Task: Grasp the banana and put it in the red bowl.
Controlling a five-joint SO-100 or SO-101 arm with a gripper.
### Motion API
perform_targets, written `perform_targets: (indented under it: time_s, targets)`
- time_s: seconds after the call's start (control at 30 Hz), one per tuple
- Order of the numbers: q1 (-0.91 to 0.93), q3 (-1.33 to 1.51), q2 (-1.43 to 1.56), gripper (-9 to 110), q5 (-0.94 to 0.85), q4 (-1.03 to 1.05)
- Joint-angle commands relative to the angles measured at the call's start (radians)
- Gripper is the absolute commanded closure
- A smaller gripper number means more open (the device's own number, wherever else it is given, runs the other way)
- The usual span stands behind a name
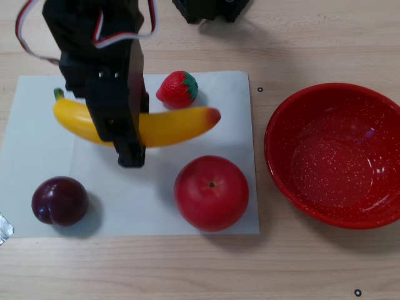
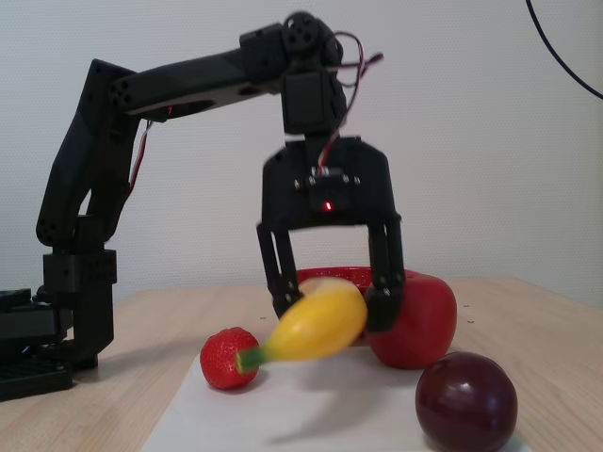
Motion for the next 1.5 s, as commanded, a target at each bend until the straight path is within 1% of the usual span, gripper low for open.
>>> perform_targets:
  time_s: [0.0,0.07,0.2,0.37,0.67,0.97,1.23,1.47]
  targets:
    - [-0.009,-0.155,0.179,101,0.006,0.066]
    - [-0.011,-0.192,0.202,101,0.018,0.106]
    - [-0.009,-0.212,0.275,101,0.044,0.106]
    - [0.049,-0.221,0.356,101,0.049,0.106]
    - [0.301,-0.261,0.437,101,-0.04,0.106]
    - [0.565,-0.261,0.451,101,-0.158,0.094]
    - [0.767,-0.198,0.425,101,-0.236,-0.023]
    - [0.856,-0.008,0.397,101,-0.264,-0.256]
